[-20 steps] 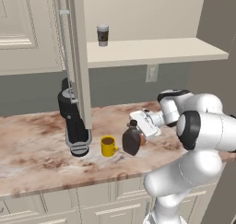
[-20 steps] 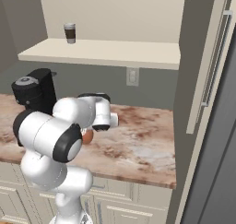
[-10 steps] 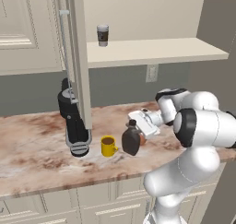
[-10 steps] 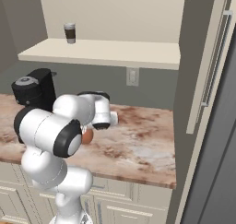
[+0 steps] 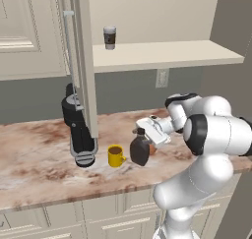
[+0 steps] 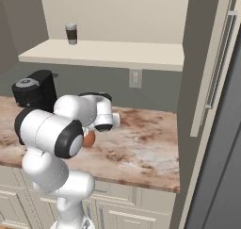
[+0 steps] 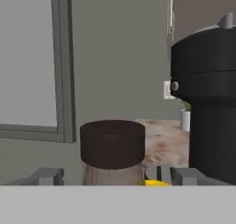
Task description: Pick the syrup bottle and honey bottle from the cabinet and place them next to the mug.
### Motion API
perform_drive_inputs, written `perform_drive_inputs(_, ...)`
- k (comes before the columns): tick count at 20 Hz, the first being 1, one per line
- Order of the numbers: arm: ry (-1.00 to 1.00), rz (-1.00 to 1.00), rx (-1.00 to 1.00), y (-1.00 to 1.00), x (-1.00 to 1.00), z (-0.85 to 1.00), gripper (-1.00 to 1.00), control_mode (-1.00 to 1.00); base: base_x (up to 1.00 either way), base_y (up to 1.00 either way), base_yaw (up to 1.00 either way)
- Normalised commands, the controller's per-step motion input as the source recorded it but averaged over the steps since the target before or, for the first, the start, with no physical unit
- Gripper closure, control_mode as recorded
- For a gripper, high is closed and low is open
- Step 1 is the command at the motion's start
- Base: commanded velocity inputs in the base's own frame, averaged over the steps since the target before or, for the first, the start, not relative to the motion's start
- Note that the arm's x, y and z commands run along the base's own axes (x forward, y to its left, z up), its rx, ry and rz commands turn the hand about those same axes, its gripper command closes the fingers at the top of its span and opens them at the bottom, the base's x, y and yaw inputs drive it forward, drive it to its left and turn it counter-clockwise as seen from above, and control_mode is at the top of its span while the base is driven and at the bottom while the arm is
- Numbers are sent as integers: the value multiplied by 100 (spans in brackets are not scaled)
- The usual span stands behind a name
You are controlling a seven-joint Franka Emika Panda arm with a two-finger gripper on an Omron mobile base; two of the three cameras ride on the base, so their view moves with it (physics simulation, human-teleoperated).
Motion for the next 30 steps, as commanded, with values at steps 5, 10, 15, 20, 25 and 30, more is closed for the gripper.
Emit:
perform_drive_inputs(5,0,2,0,0,0,0,-100,-100,0,0,0)
perform_drive_inputs(10,-3,-5,0,-35,-3,11,-100,-100,0,0,0)
perform_drive_inputs(15,-9,-8,1,-38,-21,18,-100,-100,0,0,0)
perform_drive_inputs(20,-13,-7,3,-20,-60,34,-100,-100,0,0,0)
perform_drive_inputs(25,-15,-9,3,9,-86,39,-100,-100,0,0,0)
perform_drive_inputs(30,-1,-7,6,36,-93,12,-100,-100,0,0,0)
